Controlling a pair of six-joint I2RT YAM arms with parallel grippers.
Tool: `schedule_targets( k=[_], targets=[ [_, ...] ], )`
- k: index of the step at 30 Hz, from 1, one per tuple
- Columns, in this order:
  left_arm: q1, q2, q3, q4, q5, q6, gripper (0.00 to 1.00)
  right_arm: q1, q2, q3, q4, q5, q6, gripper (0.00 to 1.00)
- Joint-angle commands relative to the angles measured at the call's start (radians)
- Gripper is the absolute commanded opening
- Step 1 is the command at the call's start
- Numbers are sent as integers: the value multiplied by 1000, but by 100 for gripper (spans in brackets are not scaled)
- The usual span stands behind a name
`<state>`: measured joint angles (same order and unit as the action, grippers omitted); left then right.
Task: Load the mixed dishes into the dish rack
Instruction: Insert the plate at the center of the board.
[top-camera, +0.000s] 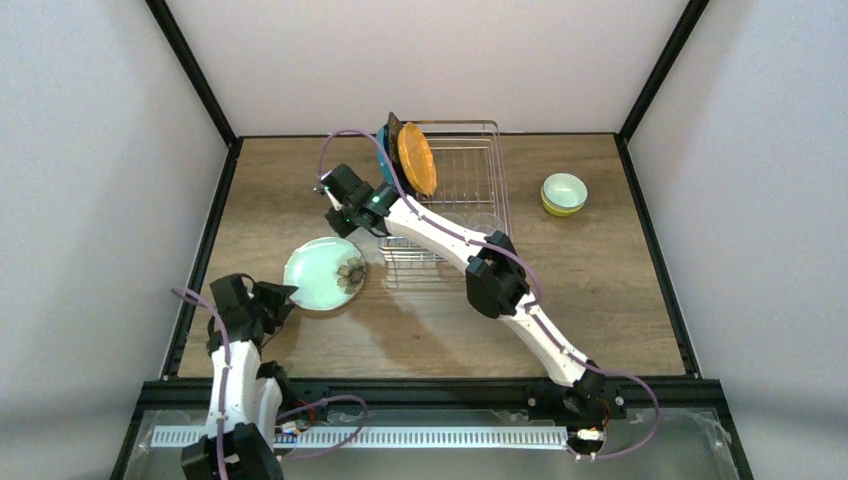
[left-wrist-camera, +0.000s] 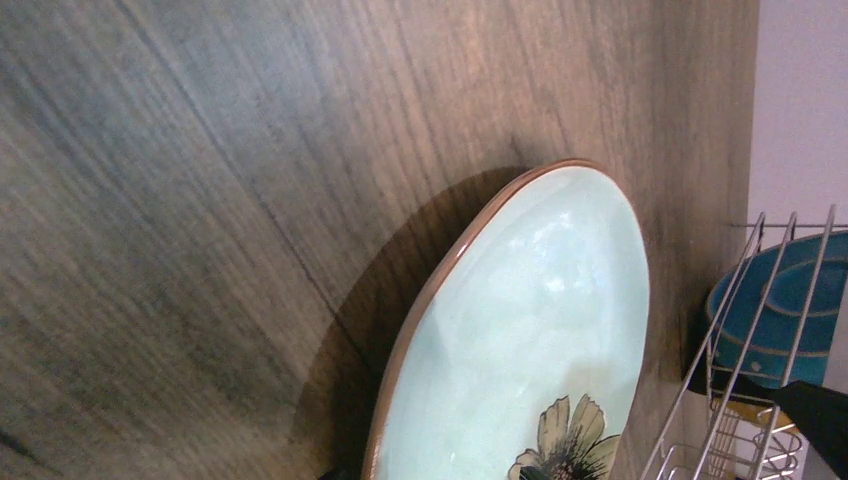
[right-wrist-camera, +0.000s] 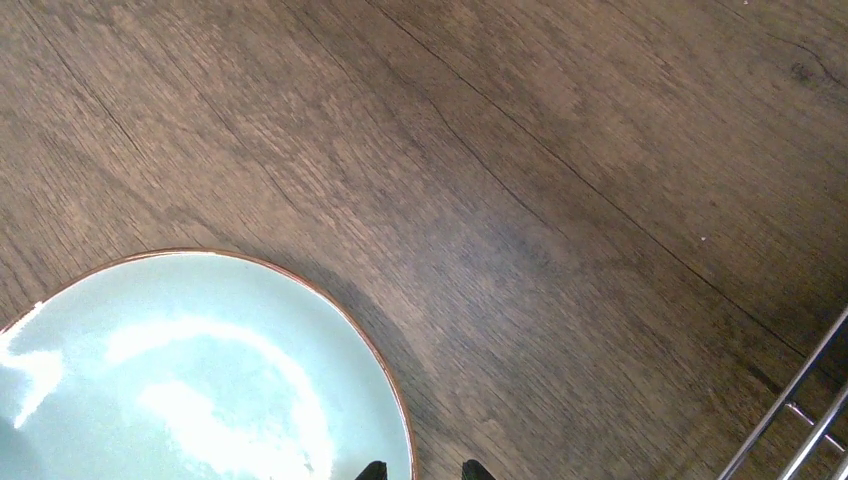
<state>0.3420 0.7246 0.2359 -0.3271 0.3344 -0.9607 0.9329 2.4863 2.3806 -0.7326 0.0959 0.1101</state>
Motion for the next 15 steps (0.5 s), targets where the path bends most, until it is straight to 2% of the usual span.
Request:
schedule_targets(
  k=[1,7,15],
  targets=[
    [5,-33,-21,-62,2,10,100,-17,33,38,8,-28,-10,45],
    [4,-60,-23,-93,-8,3,100,-27,40,41,10,-48,-10,46],
    [4,-51,-68,-2,4,-43,100,-31,69,61,3,-70,-14,46]
  ],
)
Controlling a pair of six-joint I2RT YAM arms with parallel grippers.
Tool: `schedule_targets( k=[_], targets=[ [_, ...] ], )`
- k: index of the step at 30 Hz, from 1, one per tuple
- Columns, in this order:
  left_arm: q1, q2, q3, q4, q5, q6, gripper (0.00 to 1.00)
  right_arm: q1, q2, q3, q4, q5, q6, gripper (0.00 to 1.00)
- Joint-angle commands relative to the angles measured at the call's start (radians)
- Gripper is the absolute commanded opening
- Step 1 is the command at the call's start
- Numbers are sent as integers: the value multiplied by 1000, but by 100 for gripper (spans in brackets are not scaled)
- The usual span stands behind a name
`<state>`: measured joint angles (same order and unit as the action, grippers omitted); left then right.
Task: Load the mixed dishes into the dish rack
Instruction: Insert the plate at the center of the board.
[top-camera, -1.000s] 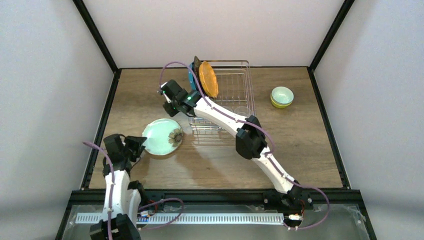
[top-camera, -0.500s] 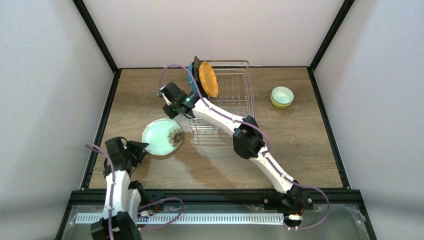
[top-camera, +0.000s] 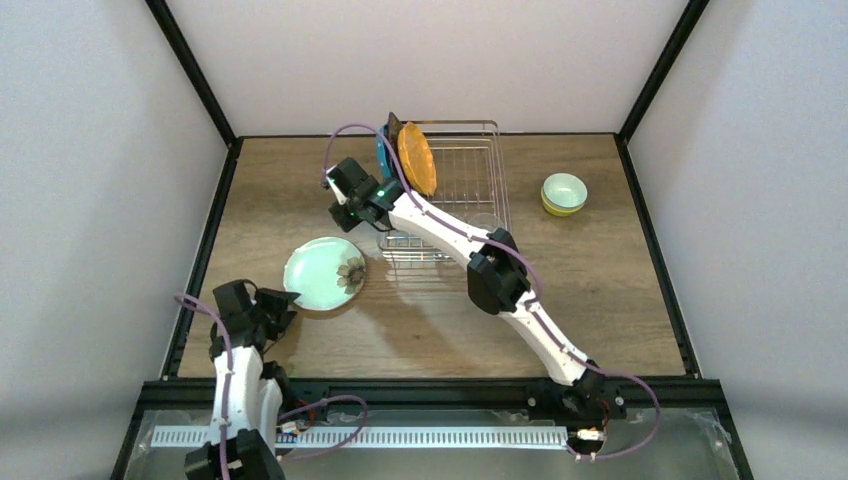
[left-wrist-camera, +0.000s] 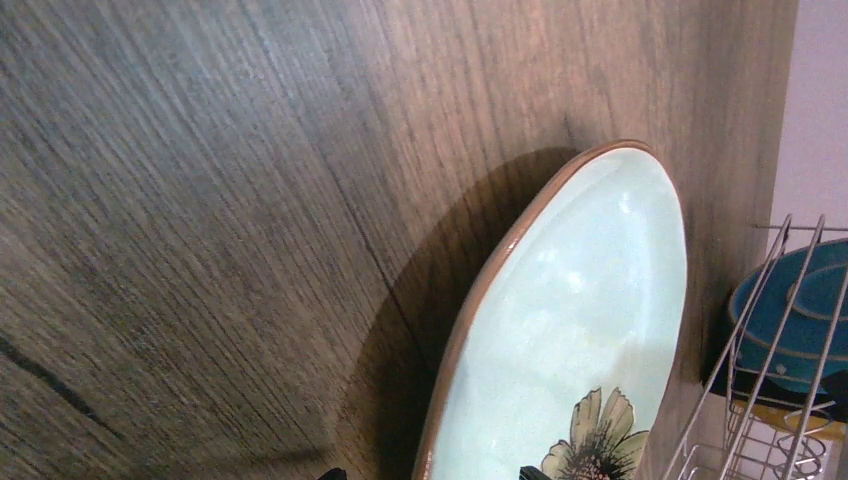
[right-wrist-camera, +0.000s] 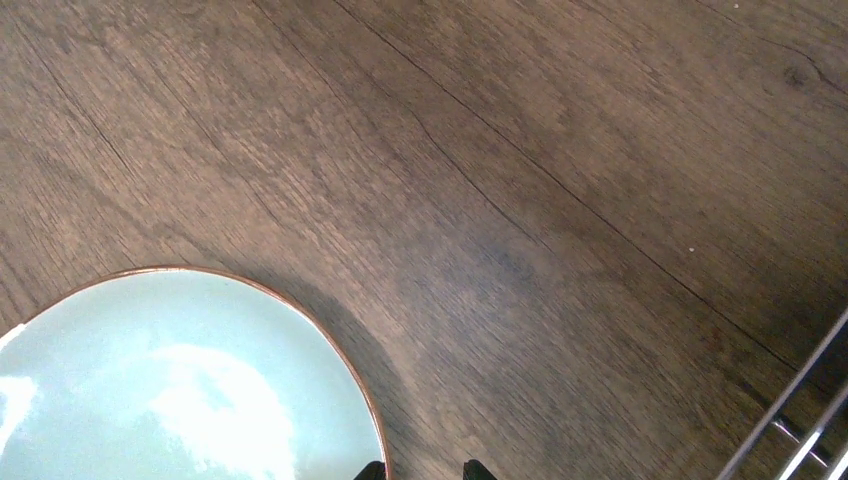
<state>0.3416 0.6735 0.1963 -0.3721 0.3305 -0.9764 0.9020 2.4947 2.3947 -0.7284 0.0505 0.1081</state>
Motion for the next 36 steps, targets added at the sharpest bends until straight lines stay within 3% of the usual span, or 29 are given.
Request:
schedule_targets(
  k=[1,36],
  targets=[
    [5,3,-32,49,8,-31,100,-1,68,55,-5,-30,-13,46],
    [3,111,-86,290,47,-78,100,2,251,142,13,-48,-28,45]
  ],
)
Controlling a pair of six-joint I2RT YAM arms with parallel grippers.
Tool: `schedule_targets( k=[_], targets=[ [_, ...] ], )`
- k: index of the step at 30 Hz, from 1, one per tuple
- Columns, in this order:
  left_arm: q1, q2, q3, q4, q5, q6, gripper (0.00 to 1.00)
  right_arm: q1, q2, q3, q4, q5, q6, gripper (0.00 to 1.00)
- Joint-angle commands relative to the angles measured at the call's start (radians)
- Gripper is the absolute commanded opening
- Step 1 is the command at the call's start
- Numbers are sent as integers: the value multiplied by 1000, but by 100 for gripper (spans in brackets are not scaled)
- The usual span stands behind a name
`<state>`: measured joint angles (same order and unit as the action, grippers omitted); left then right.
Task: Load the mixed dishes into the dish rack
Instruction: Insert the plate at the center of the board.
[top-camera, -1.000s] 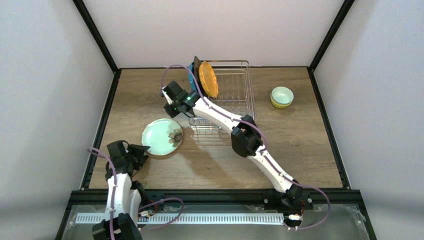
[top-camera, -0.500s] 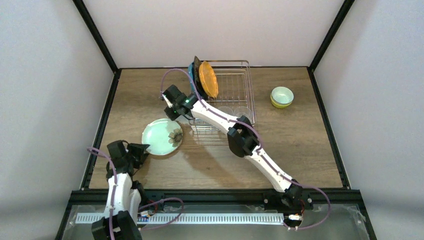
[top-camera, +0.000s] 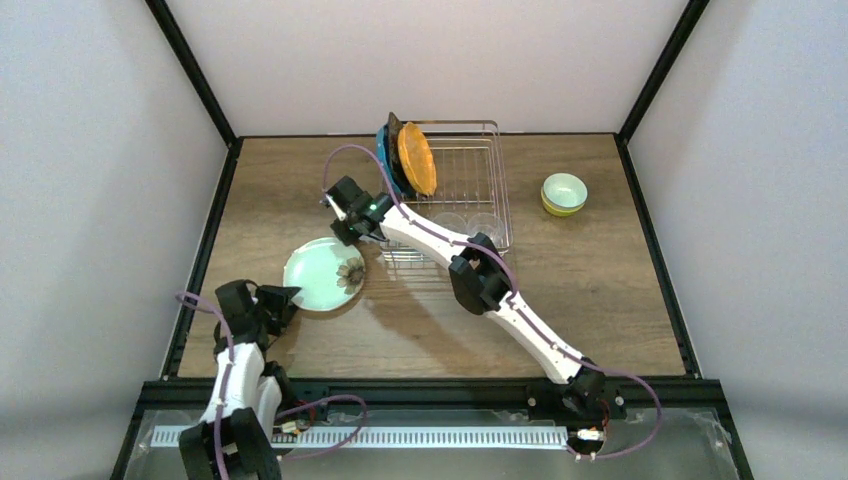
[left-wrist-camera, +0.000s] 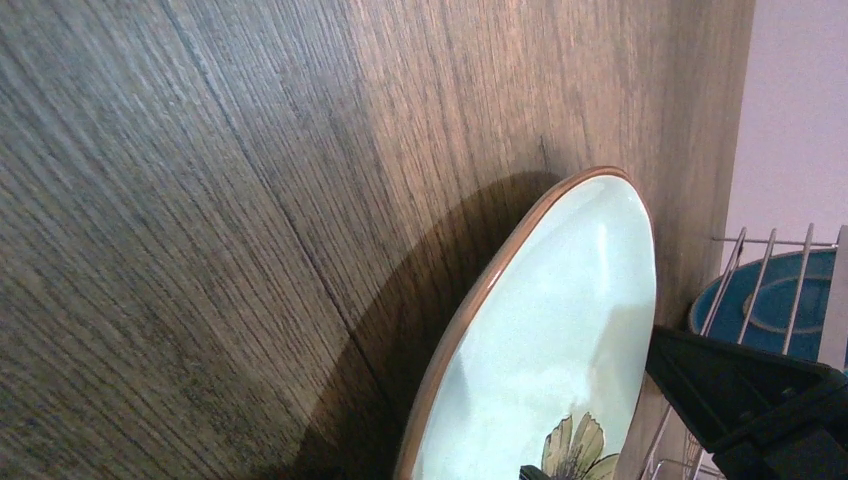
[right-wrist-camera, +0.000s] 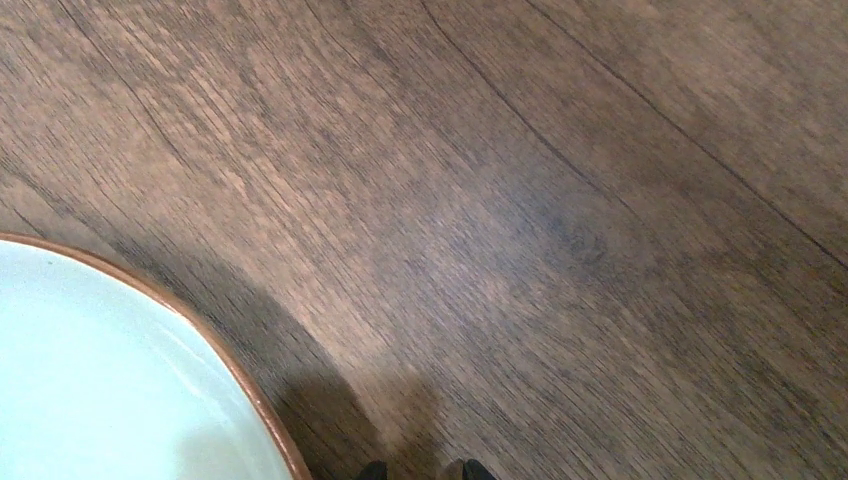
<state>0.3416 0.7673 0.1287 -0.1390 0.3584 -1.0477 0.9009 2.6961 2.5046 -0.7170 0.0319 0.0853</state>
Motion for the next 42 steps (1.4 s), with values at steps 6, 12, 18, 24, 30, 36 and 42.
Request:
schedule_targets(
  k=[6,12,18,24,30,36,42],
  targets=[
    [2,77,-21,125,35,-2,100,24,59,26,2,-62,-4,45],
    [-17,146,-24,214,53,-6,100,50,56,14,2,-66,0,45],
    [-31,127,-61,341,73,-62,100,72,44,-5,3,-61,-1,45],
    [-34,56,-93,435,80,-109,100,92,44,-14,2,-58,-2,45],
    [-36,12,-105,494,78,-149,99,113,39,-30,1,-56,-3,45],
    [-39,-7,-109,544,76,-184,89,125,26,-39,-2,-53,-2,45],
    [-50,-4,-112,561,73,-190,78,124,11,-47,-3,-43,-2,45]
  ],
)
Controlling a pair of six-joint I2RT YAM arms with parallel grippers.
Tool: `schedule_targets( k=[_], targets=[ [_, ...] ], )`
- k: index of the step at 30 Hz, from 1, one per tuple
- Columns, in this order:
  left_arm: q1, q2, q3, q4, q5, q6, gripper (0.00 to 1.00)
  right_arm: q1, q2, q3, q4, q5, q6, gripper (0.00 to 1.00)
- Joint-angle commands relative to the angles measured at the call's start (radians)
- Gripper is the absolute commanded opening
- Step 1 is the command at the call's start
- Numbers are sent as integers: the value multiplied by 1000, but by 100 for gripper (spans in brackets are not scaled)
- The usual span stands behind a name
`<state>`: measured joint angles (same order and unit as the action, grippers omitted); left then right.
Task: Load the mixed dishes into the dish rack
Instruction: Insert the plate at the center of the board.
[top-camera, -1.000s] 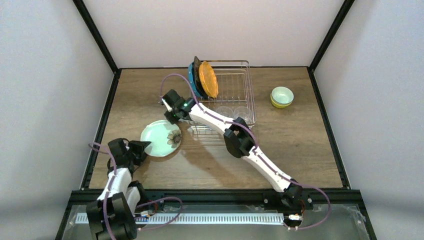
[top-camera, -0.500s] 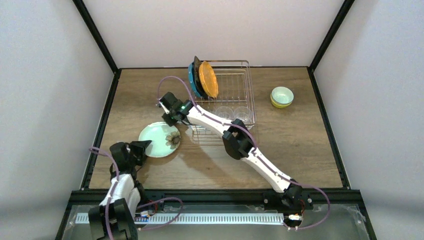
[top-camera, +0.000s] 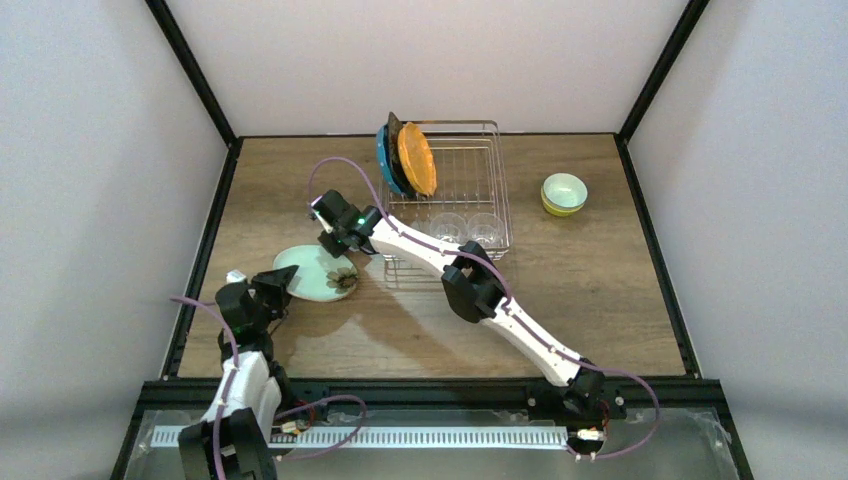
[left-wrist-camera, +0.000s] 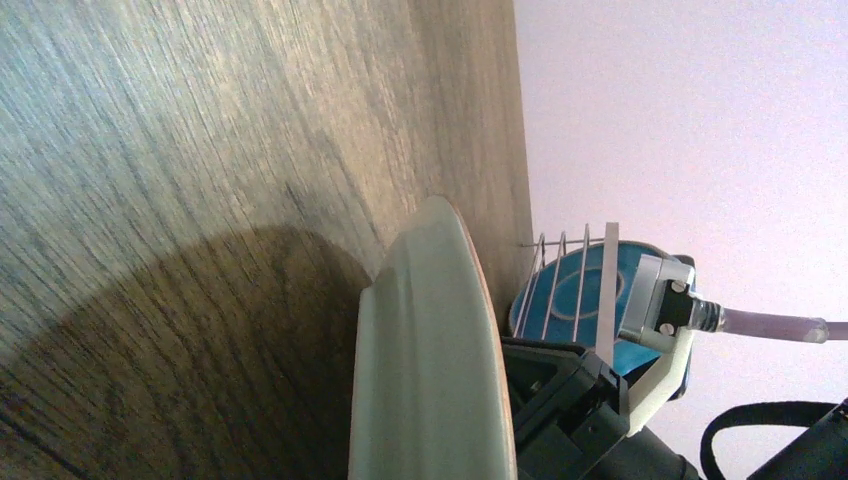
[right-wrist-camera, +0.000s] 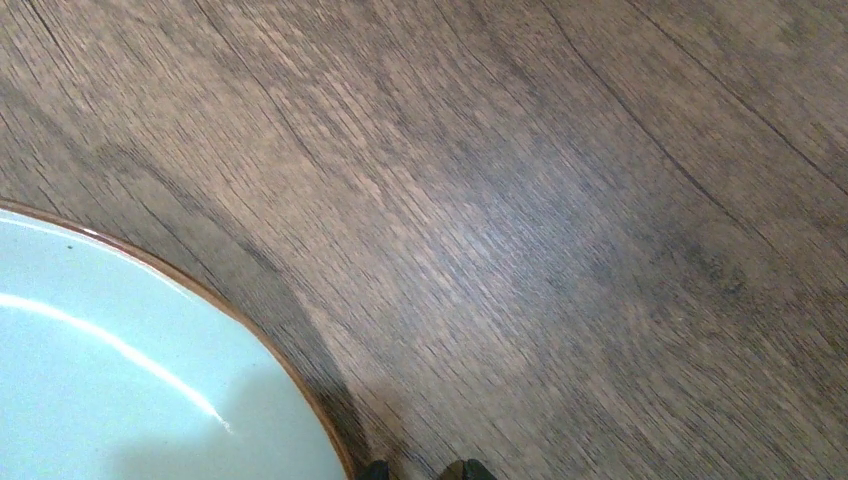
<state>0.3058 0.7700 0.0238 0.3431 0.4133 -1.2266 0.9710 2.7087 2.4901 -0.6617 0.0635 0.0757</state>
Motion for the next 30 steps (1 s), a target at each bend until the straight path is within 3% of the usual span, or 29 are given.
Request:
schedule_targets(
  k=[1,4,10,12,16,17,30],
  targets=[
    [-17,-5,-9,81,19,-11,72,55,-3,-33,-56,-74,8,45],
    [-22,0,-15,72,27,-4,62,55,-5,-32,-56,-71,10,45],
    [-23,2,-6,0,44,36,56,55,-6,-33,-58,-71,12,45],
    [-24,-3,-1,-23,44,52,45,55,-9,-33,-57,-53,10,45],
    [-23,-12,24,-99,29,90,6,53,-18,-31,-53,-29,7,45],
    [-24,-14,30,-115,24,99,4,51,-19,-31,-53,-26,7,45],
    [-24,-107,64,-218,-65,116,3,35,-65,-25,-45,27,7,47]
  ],
)
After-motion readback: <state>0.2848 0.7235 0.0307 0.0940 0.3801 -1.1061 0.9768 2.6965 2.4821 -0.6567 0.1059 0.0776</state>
